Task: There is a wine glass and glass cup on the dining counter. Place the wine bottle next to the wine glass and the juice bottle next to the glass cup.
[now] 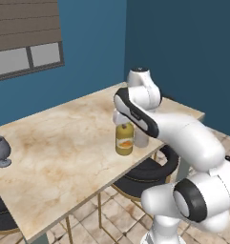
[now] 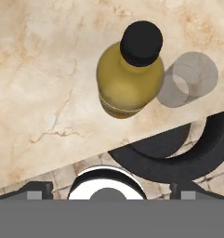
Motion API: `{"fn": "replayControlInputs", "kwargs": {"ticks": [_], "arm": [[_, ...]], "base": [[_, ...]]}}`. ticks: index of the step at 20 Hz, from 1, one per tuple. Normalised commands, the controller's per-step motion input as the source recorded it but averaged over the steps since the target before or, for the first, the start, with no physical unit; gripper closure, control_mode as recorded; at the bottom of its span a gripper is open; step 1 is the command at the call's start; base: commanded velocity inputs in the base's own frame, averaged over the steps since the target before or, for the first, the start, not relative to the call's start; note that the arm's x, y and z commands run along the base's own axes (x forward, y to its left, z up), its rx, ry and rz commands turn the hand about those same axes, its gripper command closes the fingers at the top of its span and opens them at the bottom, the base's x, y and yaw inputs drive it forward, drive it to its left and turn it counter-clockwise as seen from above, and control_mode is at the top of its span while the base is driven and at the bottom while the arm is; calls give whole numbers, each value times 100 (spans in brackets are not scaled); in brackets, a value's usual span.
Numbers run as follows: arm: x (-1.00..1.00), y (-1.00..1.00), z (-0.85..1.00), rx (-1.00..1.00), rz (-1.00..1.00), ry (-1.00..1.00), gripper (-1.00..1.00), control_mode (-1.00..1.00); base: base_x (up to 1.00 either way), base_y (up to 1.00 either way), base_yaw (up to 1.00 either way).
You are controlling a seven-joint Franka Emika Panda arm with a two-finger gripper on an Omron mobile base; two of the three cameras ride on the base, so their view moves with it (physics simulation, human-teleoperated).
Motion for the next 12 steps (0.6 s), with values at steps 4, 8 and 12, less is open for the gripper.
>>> {"fn": "replayControlInputs", "kwargs": {"ticks": [4, 8, 12], "arm": [[-73, 0, -2, 0, 11, -5, -100, -100], [-65, -2, 0, 0, 8, -9, -100, -100], [-53, 0, 0, 0, 0, -5, -100, -100]], "base": [[0, 0, 0], [0, 0, 0], [0, 0, 0]]}}
